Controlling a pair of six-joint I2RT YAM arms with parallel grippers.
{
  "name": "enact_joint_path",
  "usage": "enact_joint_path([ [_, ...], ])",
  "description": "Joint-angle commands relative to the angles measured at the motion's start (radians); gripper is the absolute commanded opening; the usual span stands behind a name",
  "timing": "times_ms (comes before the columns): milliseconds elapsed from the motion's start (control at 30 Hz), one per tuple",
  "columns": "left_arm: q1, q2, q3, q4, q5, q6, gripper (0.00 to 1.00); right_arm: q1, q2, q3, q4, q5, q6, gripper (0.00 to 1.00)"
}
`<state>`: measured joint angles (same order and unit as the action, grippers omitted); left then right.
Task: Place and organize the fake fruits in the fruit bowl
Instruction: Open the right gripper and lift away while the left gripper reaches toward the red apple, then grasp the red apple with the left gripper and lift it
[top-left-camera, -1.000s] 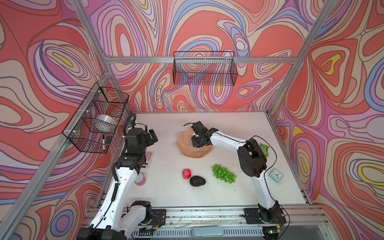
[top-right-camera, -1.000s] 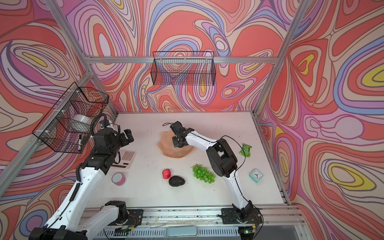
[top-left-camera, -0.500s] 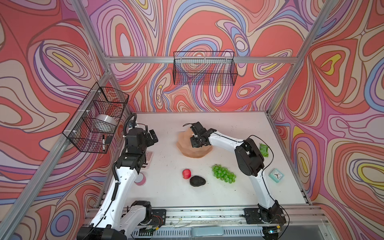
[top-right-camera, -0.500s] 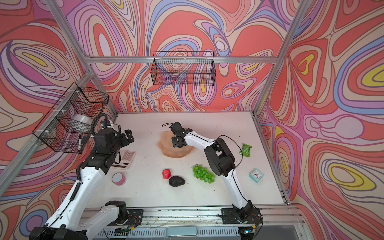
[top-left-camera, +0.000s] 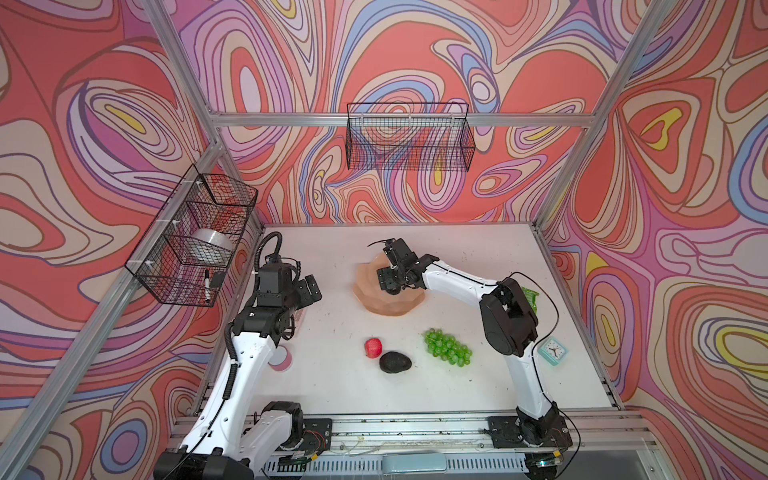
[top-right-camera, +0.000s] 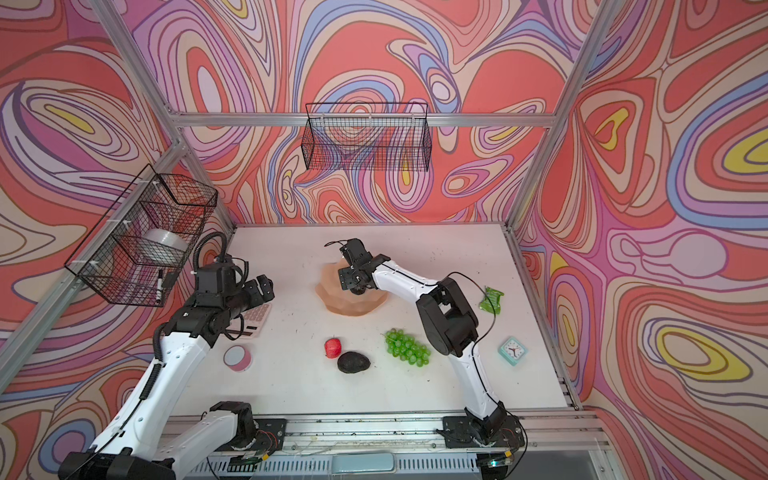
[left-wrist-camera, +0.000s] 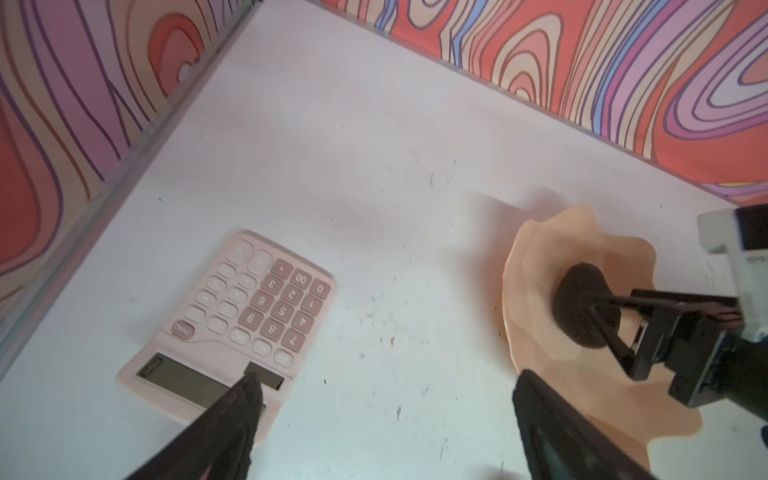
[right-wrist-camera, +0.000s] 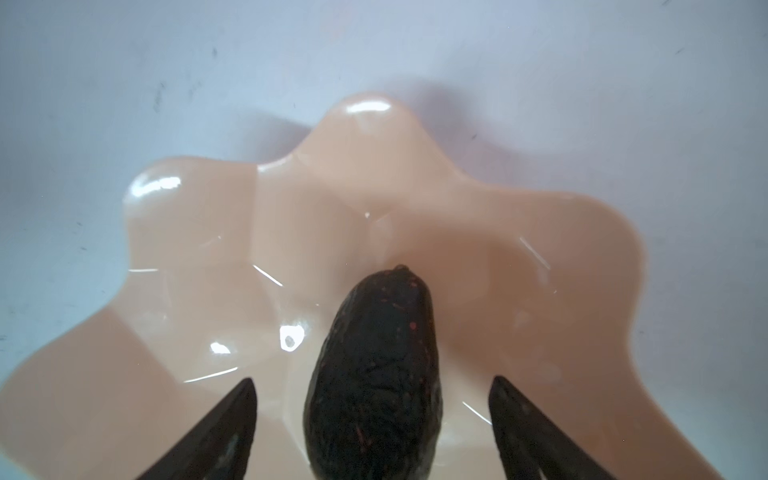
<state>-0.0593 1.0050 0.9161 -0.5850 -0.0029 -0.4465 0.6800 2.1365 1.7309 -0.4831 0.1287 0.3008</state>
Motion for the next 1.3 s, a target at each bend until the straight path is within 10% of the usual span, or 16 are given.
enact_joint_path([
  [0, -0.033, -0.018, -0.007, -0.161, 0.164, -0.066, 0.91, -0.012, -0.185, -0.086, 0.113, 0.038, 0.036, 0.94],
  [600, -0.523, 0.169, -0.113, -0.049, 0.065, -0.209, 0.85, -0.12, -0.71, -0.591, 0.267, 0.037, 0.187, 0.98],
  [1267, -0.639, 0.502, -0.05, 0.037, 0.081, -0.26, 0.76, -0.121, -0.699, -0.622, 0.269, 0.035, 0.178, 0.98],
])
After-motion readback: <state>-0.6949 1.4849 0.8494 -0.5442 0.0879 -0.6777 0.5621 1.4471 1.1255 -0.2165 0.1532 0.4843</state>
